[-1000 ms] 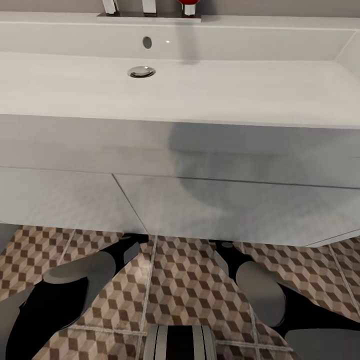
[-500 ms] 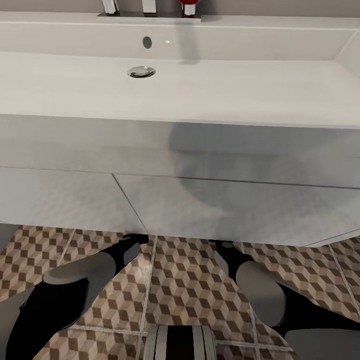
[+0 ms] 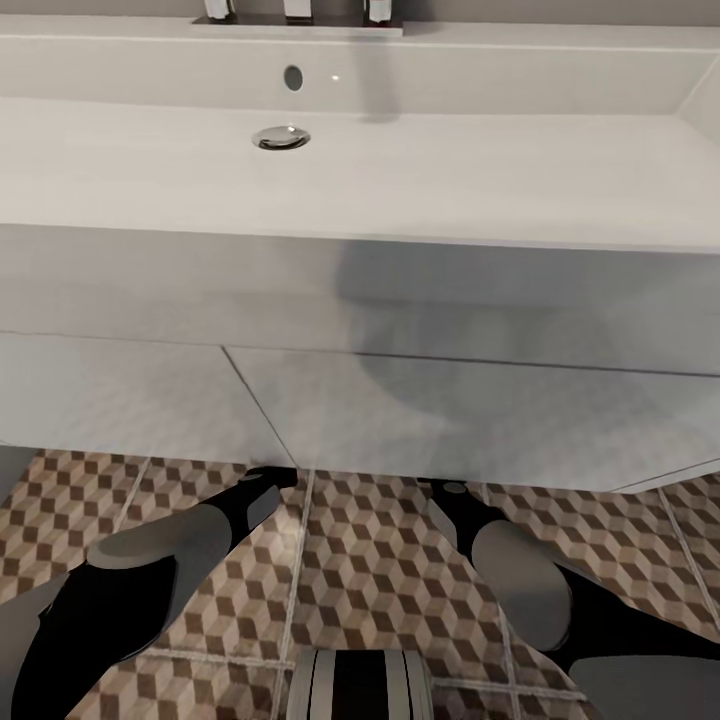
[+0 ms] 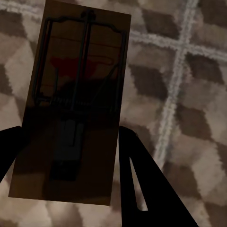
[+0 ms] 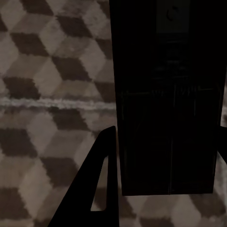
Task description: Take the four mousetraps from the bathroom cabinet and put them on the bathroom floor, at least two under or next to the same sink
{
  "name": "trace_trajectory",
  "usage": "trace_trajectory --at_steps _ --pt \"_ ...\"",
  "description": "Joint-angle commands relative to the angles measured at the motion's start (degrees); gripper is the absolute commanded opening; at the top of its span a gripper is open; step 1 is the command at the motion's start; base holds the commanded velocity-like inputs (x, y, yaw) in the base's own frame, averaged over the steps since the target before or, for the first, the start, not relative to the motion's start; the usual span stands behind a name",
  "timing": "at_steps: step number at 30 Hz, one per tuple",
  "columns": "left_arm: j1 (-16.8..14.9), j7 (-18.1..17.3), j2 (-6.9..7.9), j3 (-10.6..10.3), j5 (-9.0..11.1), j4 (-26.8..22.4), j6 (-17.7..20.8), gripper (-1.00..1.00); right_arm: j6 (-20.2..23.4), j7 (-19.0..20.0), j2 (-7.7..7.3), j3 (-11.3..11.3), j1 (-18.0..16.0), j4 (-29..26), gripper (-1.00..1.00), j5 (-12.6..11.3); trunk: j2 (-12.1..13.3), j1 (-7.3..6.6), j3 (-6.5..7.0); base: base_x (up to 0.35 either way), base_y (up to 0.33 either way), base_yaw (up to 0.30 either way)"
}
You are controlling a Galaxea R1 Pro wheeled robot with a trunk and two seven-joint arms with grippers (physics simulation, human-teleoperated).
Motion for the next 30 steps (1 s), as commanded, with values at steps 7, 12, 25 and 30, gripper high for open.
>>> trace_trajectory --at_steps 7,12,25,30 --pt "0.0 0.4 0.03 -0.5 0.3 -0.2 -0.1 -1.00 0.0 0.0 0.03 -0.3 -0.6 0.0 -1.00 0.5 0.0 -0.02 -0.65 0.000 0.000 0.000" --pt "0.0 0.4 0.03 -0.5 0.3 -0.2 -0.1 -1.00 0.0 0.0 0.03 -0.3 -0.6 0.0 -1.00 0.5 0.0 -0.02 -1.10 0.000 0.000 0.000" --pt "0.0 0.4 0.03 -0.5 0.3 -0.2 -0.1 -1.00 -0.1 0.0 0.03 -0.3 -0.6 0.0 -1.00 0.5 0.0 -0.02 -1.39 0.000 0.000 -0.079" --pt "0.0 0.4 0.07 -0.5 0.3 -0.2 -0.1 -1.00 -0.1 0.0 0.03 -0.3 -0.6 0.0 -1.00 0.5 0.0 -0.02 -1.39 0.000 0.000 -0.147"
